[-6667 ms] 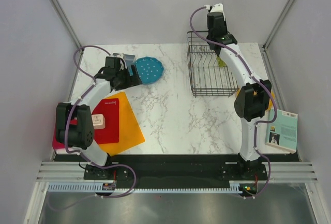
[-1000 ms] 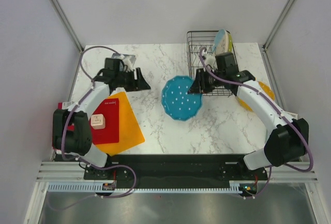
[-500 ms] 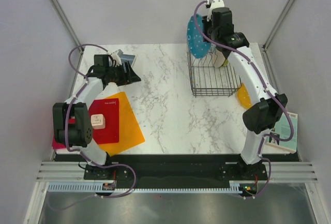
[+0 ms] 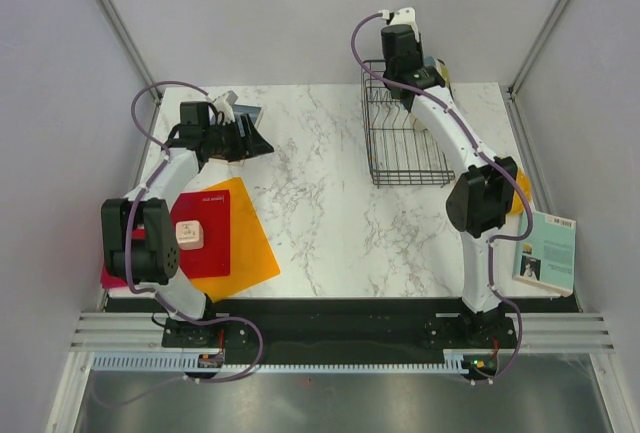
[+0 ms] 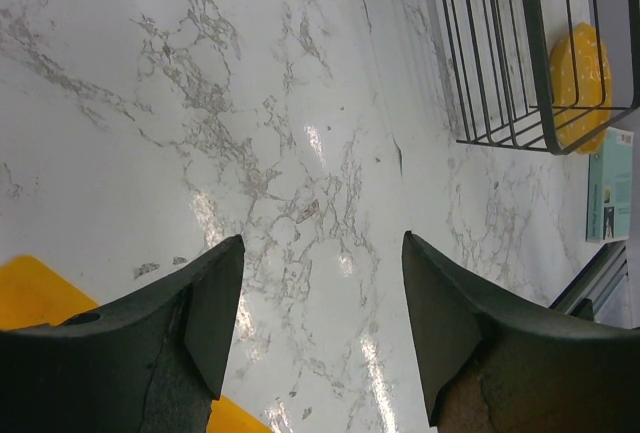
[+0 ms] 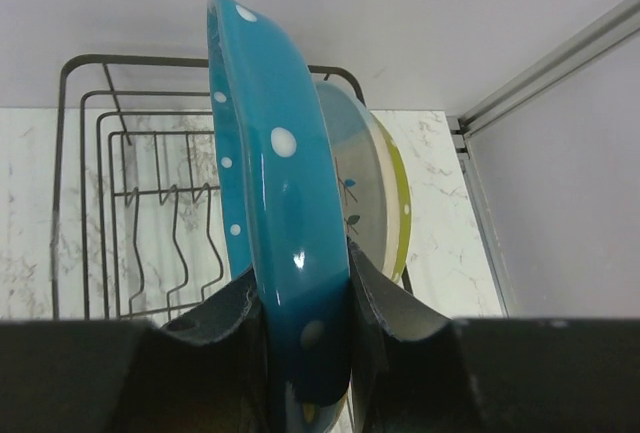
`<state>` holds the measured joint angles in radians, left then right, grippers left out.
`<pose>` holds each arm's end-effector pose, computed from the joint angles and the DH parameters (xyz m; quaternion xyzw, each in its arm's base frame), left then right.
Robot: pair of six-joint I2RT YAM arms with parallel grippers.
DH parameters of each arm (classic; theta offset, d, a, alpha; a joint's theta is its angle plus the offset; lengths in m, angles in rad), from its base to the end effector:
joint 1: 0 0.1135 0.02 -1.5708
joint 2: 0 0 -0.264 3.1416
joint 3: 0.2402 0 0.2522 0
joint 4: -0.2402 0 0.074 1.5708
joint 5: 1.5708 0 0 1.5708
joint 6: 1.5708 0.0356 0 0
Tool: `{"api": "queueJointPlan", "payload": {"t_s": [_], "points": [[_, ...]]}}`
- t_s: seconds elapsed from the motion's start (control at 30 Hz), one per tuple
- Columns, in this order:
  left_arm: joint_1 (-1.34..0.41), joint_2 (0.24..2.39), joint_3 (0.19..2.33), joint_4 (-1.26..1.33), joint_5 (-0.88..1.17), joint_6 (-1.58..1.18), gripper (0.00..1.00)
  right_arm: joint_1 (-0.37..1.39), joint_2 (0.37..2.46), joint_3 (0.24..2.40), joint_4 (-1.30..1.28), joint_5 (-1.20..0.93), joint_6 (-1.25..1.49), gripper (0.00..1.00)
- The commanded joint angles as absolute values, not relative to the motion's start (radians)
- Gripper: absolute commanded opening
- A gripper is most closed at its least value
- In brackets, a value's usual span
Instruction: Load the plates into the dish rack
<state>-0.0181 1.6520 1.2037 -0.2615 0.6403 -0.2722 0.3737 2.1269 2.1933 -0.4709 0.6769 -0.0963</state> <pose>0.3655 -0.0279 0.2577 0.0210 0.8723 -0.3403 0.3506 0.4674 0.1593 0.3738 -0.0055 0.8083 -0.2027 0.5527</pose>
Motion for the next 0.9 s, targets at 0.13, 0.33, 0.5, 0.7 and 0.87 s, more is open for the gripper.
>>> {"api": "queueJointPlan", "payload": {"t_s": [0.13,0.33,0.5,0.7,0.87], "points": [[-0.017,1.598,1.180,-0.229,0.673,-0.296,0.70,0.336,2.137,2.281,-0.299,0.781,-0.114,0.00],[-0.021,1.582,1.161,-0.226,0.663,-0.304,0.70,0.316,2.206,2.315,-0.301,0.761,-0.109,0.00],[-0.021,1.580,1.141,-0.226,0.666,-0.308,0.70,0.307,2.275,2.345,-0.304,0.738,-0.103,0.00],[-0.026,1.589,1.147,-0.227,0.664,-0.310,0.70,0.296,2.332,2.358,-0.304,0.726,-0.100,0.00],[-0.043,1.614,1.163,-0.229,0.664,-0.305,0.70,0.293,2.324,2.342,-0.313,0.724,-0.103,0.20]]}}
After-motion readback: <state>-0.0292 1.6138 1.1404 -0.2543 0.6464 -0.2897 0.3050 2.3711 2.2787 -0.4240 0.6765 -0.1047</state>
